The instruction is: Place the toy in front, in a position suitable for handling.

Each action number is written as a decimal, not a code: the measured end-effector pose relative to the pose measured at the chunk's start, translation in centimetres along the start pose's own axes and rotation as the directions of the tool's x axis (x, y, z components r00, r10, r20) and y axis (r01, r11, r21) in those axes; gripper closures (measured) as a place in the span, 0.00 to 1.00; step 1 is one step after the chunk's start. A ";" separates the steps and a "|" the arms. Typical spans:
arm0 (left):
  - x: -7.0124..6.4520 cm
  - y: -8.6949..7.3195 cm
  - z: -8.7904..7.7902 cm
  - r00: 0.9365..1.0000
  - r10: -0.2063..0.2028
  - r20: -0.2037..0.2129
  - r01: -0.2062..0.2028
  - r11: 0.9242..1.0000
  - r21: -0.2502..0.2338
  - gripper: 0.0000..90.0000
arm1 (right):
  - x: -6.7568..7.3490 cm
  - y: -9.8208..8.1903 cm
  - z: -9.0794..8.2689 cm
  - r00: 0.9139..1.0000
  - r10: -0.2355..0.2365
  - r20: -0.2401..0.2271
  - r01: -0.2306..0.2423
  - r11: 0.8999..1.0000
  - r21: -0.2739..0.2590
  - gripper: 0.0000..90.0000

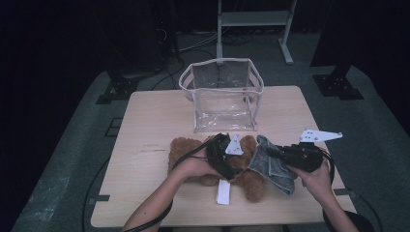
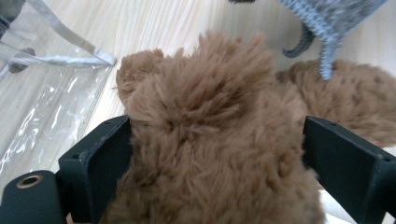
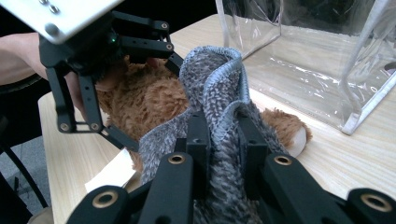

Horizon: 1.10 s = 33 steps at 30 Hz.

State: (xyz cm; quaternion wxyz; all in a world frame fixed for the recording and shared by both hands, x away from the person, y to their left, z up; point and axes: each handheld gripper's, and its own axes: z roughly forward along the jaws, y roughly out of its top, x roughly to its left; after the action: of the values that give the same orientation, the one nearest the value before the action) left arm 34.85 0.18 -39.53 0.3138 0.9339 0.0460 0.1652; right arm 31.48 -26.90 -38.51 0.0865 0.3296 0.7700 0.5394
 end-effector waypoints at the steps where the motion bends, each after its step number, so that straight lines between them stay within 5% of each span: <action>1: -0.2 0.1 0.2 1.000 0.018 -0.005 -0.018 1.000 0.013 0.14 | -0.1 -0.1 0.1 1.000 0.000 0.000 0.000 1.000 0.002 0.87; 5: -0.2 0.3 0.0 0.998 0.037 -0.049 -0.034 0.998 0.043 0.56 | -0.4 -0.2 0.2 1.000 0.014 -0.007 -0.014 1.000 -0.004 0.87; 8: -0.1 0.2 -0.5 0.997 0.018 -0.079 -0.017 1.000 0.014 0.63 | -0.4 -0.1 0.2 1.000 0.022 -0.016 -0.022 1.000 -0.013 0.87; 12: -0.1 0.2 -2.6 0.996 -0.069 -0.065 0.058 0.986 -0.158 0.64 | 0.1 0.6 0.3 0.999 0.010 -0.049 -0.012 0.999 -0.037 0.87; 15: -0.4 0.2 -4.1 0.992 -0.127 -0.014 0.118 0.951 -0.284 0.64 | 0.8 1.4 0.3 0.997 0.007 -0.081 -0.013 0.997 -0.076 0.87; 16: -0.4 0.2 -4.1 0.992 -0.127 -0.014 0.118 0.951 -0.284 0.64 | 1.1 1.8 0.3 0.995 0.004 -0.097 -0.013 0.995 -0.097 0.87; 17: -0.6 0.1 -4.7 0.987 -0.161 0.025 0.160 0.925 -0.344 0.63 | 1.5 2.2 0.3 0.993 0.001 -0.115 -0.015 0.993 -0.121 0.87; 18: -0.6 0.1 -4.7 0.987 -0.161 0.025 0.160 0.925 -0.344 0.63 | 1.9 2.7 0.3 0.991 -0.004 -0.133 -0.016 0.989 -0.148 0.87; 19: -1.0 -0.2 -5.2 0.979 -0.196 0.052 0.200 0.891 -0.408 0.63 | 2.3 3.2 0.3 0.990 -0.015 -0.142 -0.010 0.985 -0.170 0.87; 20: -1.0 -0.2 -5.2 0.979 -0.196 0.052 0.200 0.891 -0.408 0.64 | 2.8 3.6 0.5 0.990 -0.027 -0.140 0.001 0.983 -0.185 0.87; 23: -1.0 -0.7 -6.5 0.968 -0.239 0.073 0.244 0.840 -0.485 0.64 | 3.6 4.3 0.7 0.989 -0.049 -0.137 0.019 0.977 -0.214 0.87; 28: -1.0 -1.1 -7.5 0.969 -0.245 0.040 0.234 0.845 -0.481 0.64 | 3.3 3.5 0.8 0.993 -0.027 -0.114 0.004 0.982 -0.191 0.87; 31: -0.7 -1.6 -7.8 0.964 -0.263 0.042 0.250 0.839 -0.484 0.64 | 2.6 1.9 1.3 0.994 0.015 -0.104 -0.030 0.989 -0.142 0.87; 33: -0.7 -1.8 -7.6 0.966 -0.257 0.035 0.243 0.852 -0.464 0.64 | 2.1 0.8 1.8 0.994 0.041 -0.104 -0.051 0.994 -0.102 0.87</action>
State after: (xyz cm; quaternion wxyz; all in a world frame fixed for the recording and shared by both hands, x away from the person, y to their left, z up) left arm 31.65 5.82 -35.09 0.5460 0.8152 0.1304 0.1422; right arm 31.08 -24.11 -38.08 0.0517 0.3142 0.7365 0.5968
